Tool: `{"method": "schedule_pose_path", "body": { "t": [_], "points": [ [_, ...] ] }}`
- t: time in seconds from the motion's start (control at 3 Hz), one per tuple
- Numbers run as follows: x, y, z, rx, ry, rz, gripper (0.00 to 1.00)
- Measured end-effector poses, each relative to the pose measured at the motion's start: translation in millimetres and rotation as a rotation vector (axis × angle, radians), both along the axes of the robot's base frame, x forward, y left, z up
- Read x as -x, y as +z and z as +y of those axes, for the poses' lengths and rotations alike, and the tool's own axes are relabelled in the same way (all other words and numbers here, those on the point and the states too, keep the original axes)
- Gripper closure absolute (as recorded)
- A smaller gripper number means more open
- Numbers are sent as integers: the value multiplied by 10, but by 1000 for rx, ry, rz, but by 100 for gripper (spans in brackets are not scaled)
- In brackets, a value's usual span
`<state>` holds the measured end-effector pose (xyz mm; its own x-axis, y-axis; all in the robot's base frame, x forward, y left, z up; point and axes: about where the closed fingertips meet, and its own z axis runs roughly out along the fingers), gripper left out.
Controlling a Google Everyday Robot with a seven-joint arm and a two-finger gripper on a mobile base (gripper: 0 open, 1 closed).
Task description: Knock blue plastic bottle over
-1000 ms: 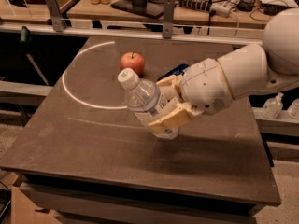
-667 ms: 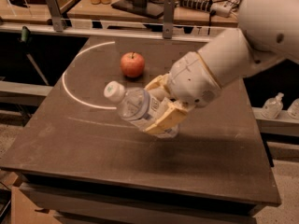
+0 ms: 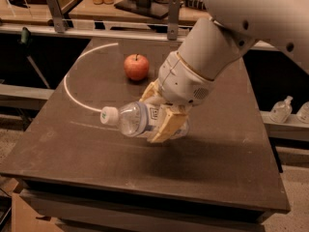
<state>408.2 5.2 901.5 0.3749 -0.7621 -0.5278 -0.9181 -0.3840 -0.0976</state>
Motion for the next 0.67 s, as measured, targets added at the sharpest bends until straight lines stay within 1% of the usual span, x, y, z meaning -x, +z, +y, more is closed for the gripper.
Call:
{"method": "schedule_pose_path", "body": {
  "t": [0.33, 0.67],
  "points": [
    [-20, -97, -94, 103, -22, -78, 84],
    [-142, -319, -271, 219, -73, -153, 51]
  ]
}}
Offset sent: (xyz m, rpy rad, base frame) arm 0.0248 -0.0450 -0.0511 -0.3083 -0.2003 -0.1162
